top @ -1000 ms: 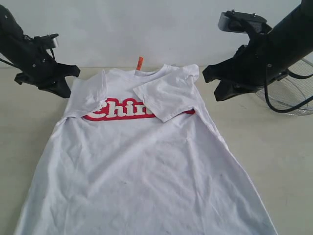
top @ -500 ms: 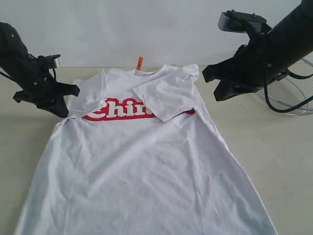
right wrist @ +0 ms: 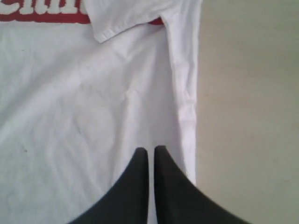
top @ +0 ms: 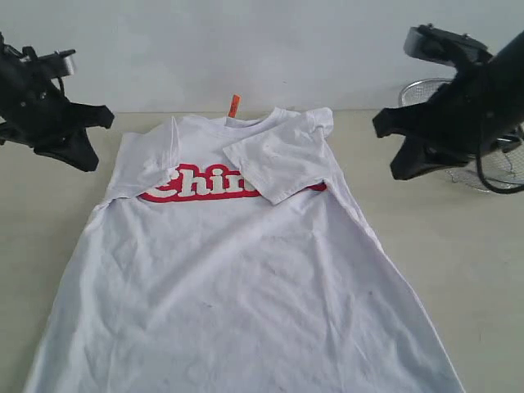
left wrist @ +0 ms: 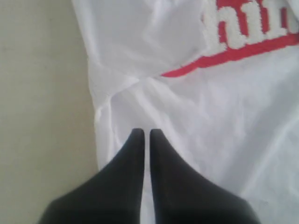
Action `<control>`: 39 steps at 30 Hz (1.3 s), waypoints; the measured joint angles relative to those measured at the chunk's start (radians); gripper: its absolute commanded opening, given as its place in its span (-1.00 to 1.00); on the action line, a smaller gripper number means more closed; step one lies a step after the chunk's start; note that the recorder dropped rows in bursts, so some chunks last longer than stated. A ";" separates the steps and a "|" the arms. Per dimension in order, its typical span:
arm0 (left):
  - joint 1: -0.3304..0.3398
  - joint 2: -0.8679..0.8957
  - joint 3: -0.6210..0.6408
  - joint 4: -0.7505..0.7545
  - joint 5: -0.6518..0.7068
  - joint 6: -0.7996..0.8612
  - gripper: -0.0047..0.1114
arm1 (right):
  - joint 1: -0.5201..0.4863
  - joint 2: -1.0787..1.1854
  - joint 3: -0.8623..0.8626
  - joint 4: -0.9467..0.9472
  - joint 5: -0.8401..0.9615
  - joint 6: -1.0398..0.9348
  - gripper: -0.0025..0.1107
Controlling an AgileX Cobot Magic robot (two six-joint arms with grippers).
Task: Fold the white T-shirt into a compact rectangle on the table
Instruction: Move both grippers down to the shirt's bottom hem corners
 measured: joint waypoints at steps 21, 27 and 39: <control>0.000 -0.574 0.715 -0.186 -0.117 0.044 -0.84 | -0.067 -0.132 0.296 0.116 0.081 -0.110 -0.61; 0.000 -0.715 0.892 -0.308 -0.154 0.097 -0.64 | -0.067 -0.132 0.340 0.126 0.112 -0.117 0.12; 0.000 -0.795 1.006 -0.260 -0.121 0.073 0.14 | -0.067 -0.134 0.423 0.101 0.229 -0.034 0.11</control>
